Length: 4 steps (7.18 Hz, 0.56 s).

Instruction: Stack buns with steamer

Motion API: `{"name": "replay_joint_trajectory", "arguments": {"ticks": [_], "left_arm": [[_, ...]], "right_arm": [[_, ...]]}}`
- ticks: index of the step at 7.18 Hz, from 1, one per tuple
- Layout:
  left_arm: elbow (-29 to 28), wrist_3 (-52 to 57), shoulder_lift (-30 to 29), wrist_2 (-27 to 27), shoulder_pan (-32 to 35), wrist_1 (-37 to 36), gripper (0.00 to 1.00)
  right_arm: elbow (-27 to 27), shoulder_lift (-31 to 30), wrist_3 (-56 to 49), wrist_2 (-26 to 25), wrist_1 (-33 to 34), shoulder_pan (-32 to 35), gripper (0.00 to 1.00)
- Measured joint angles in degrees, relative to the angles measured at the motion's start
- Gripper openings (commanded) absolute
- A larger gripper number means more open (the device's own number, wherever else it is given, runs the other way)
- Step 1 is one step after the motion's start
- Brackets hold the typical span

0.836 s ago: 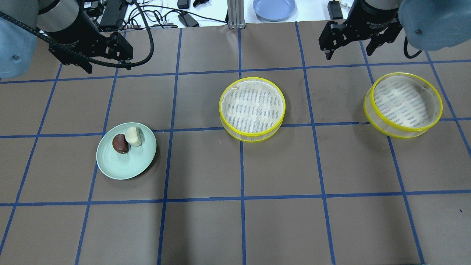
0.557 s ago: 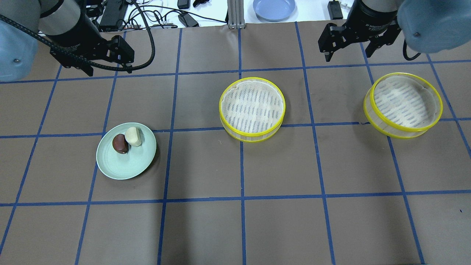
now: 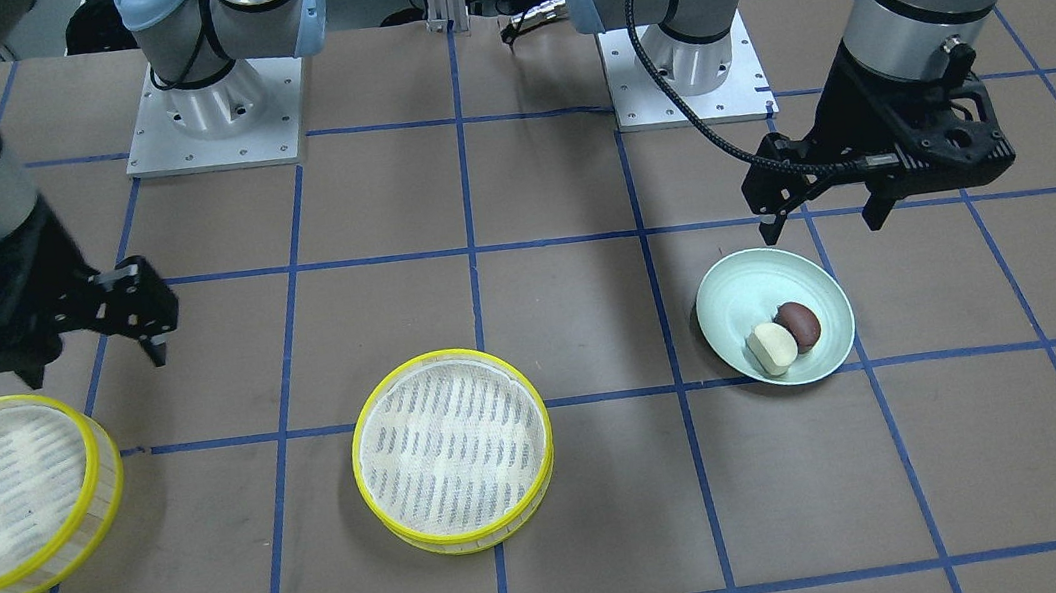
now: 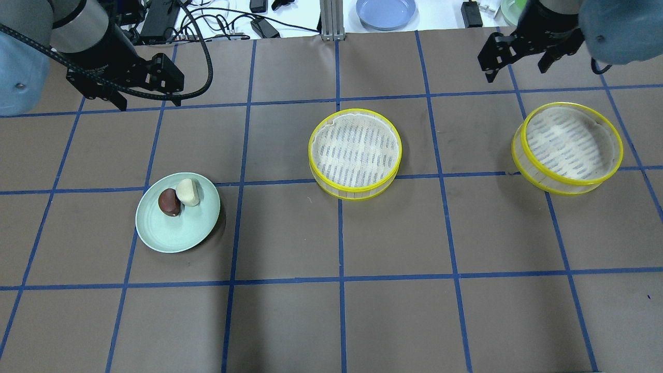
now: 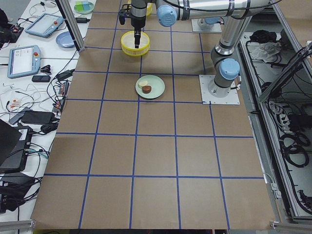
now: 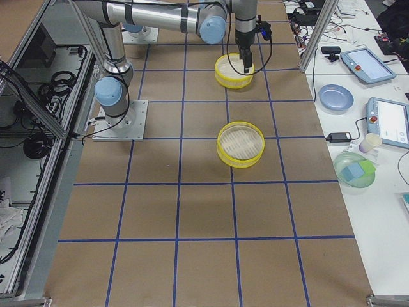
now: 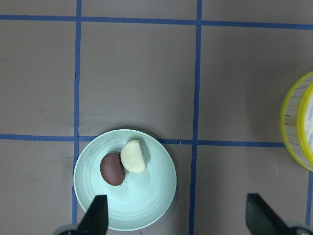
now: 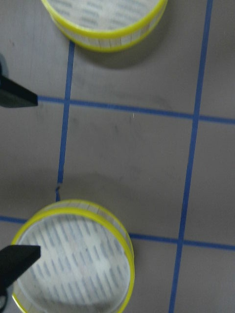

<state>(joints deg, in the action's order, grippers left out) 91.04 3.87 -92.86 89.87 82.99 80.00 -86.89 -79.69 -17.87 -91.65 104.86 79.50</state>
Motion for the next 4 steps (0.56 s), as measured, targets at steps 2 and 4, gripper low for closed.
{"name": "replay_joint_trajectory", "arguments": {"ticks": [2, 4], "left_arm": [[4.24, 3.96, -2.5, -0.31, -3.6, -2.19, 1.0], [10.01, 5.3, -6.41, -0.17, -5.09, -8.02, 1.0]], "right_arm": [[0.29, 6.07, -12.8, 0.17, 4.57, -11.76, 1.0], [0.58, 10.72, -18.45, -0.01, 10.2, -18.75, 1.0]]}}
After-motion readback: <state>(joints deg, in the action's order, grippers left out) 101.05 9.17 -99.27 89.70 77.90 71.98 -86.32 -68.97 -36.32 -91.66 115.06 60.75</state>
